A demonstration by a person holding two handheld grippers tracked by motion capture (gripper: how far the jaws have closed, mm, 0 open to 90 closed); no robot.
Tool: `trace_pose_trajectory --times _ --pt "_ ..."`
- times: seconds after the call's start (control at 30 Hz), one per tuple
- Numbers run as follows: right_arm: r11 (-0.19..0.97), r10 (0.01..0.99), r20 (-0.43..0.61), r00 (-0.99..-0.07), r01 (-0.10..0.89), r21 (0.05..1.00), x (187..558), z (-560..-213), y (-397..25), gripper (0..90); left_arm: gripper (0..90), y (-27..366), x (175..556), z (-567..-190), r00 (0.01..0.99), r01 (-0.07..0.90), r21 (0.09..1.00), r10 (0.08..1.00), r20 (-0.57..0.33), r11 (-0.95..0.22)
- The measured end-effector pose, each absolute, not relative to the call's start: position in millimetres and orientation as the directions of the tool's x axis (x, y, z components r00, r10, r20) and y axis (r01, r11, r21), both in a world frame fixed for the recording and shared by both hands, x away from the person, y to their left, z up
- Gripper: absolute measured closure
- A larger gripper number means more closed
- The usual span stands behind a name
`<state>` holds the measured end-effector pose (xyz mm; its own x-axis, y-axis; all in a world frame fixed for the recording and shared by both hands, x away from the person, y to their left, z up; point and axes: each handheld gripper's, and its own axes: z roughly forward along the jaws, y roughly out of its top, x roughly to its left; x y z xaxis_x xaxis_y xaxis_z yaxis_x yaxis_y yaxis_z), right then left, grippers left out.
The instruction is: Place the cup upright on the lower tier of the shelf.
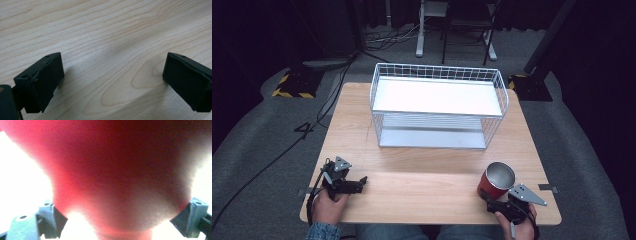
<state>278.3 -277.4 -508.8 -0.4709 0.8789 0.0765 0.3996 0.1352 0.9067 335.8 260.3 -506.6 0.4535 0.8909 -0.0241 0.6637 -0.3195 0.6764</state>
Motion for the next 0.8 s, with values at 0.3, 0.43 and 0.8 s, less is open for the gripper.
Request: trace_pose_trajectory --times 0.3,0.43,0.8 --pt "0.161 0.883 0.034 -0.468 0.370 0.915 275 -509 -275 16.6 3.8 260 336 -507 0.454 0.663 0.677 0.891 -0.024 -0.320" --pt "0.166 0.884 0.025 -0.468 0.363 0.917 275 -509 -274 16.6 3.8 260 336 -507 0.454 0.663 0.677 0.891 -0.024 -0.320" --pt "0.193 0.881 -0.023 -0.472 0.316 0.929 273 -498 -274 16.6 3.8 260 336 -507 0.454 0.663 0.677 0.891 -0.024 -0.319"
